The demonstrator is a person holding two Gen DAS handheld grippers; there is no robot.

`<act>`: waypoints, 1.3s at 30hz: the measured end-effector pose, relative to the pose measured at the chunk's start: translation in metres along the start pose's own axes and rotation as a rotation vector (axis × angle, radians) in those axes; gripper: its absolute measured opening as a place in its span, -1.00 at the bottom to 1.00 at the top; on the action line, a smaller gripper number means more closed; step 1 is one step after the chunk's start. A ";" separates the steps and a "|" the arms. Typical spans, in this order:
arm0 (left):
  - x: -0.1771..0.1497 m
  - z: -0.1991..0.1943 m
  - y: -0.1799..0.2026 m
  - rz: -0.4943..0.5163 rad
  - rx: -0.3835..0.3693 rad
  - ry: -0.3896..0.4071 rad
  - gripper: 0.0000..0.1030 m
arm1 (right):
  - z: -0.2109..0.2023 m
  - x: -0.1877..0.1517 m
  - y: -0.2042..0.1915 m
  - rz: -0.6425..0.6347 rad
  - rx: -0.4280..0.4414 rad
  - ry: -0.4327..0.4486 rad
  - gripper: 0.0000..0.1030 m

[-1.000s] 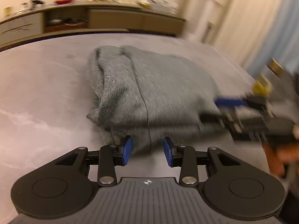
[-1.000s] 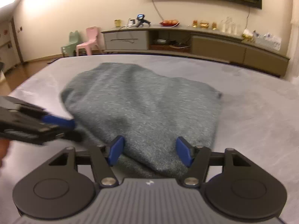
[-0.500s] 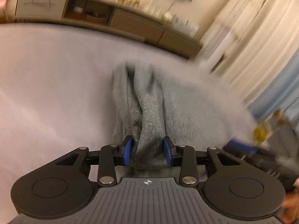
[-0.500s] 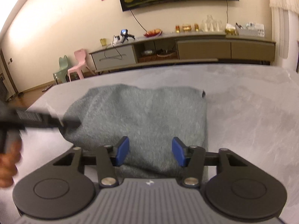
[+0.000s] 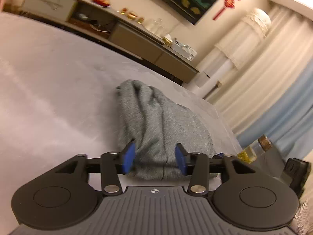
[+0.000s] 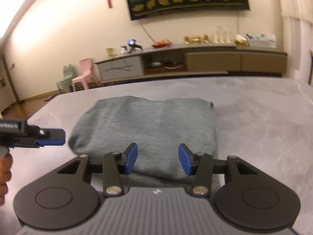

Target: Fold clothes

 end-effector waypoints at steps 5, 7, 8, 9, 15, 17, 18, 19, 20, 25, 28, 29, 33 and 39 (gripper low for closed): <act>-0.031 -0.016 0.021 0.108 0.115 -0.065 0.84 | -0.012 -0.010 0.001 -0.020 -0.059 -0.048 0.38; -0.046 -0.019 0.036 0.153 0.127 -0.095 0.90 | -0.017 -0.014 0.001 -0.028 -0.083 -0.067 0.60; -0.052 -0.020 0.045 0.167 0.132 -0.105 0.97 | -0.020 -0.016 0.001 -0.032 -0.095 -0.076 0.75; -0.057 -0.021 0.053 0.182 0.137 -0.115 0.98 | -0.022 -0.018 0.001 -0.036 -0.107 -0.086 0.79; -0.081 -0.012 0.092 0.272 0.167 -0.185 0.98 | -0.032 -0.036 0.000 -0.068 -0.124 -0.142 0.80; -0.087 -0.013 0.106 0.306 0.171 -0.198 0.99 | -0.035 -0.036 -0.001 -0.084 -0.121 -0.138 0.80; -0.089 -0.015 0.112 0.323 0.180 -0.198 0.99 | -0.037 -0.034 0.000 -0.085 -0.119 -0.134 0.80; -0.091 -0.016 0.117 0.336 0.187 -0.200 0.99 | -0.039 -0.032 0.001 -0.085 -0.116 -0.129 0.81; -0.093 -0.016 0.121 0.346 0.188 -0.203 0.98 | -0.040 -0.031 0.002 -0.084 -0.114 -0.124 0.82; -0.096 -0.019 0.136 0.388 0.210 -0.198 0.99 | -0.044 -0.029 0.003 -0.103 -0.132 -0.107 0.82; -0.097 -0.020 0.144 0.408 0.216 -0.193 0.99 | -0.047 -0.028 0.006 -0.110 -0.143 -0.098 0.83; -0.097 -0.021 0.147 0.413 0.213 -0.193 0.99 | -0.048 -0.028 0.008 -0.108 -0.145 -0.096 0.83; -0.101 -0.022 0.152 0.412 0.202 -0.205 0.99 | -0.052 -0.028 0.016 -0.097 -0.152 -0.092 0.83; -0.103 -0.026 0.157 0.362 0.176 -0.210 0.99 | -0.055 -0.028 0.021 -0.095 -0.155 -0.089 0.84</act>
Point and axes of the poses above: each gripper's, at about its wrist camera, not at the fingertips, and z roughly the way its jaws point, y to its right, x to its top, the point moved 5 cm from there along z, roughly the way its jaws point, and after that the axes turned 5 degrees about z, right-handed, at the moved point
